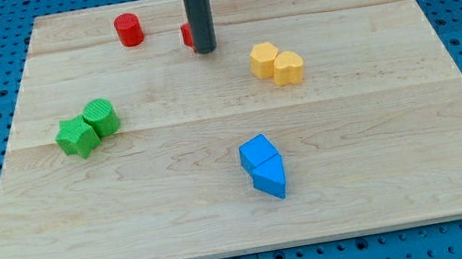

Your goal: Slide the red star into the red circle

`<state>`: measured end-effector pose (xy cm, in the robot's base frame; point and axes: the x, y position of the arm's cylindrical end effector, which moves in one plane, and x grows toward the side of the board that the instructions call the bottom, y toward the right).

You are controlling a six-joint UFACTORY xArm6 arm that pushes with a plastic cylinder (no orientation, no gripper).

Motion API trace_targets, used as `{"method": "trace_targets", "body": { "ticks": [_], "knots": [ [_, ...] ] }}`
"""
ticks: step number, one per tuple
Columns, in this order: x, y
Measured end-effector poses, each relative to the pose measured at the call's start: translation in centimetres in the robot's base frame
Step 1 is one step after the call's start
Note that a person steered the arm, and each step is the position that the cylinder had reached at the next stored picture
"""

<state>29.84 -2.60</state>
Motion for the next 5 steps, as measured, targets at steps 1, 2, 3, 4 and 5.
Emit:
{"method": "trace_targets", "body": {
  "ticks": [1,2,3,4,5],
  "knots": [
    [-0.6,2.0],
    [-1.9,5.3],
    [-3.4,4.3],
    [-3.7,0.4],
    [-3.7,-2.8]
  ]
}}
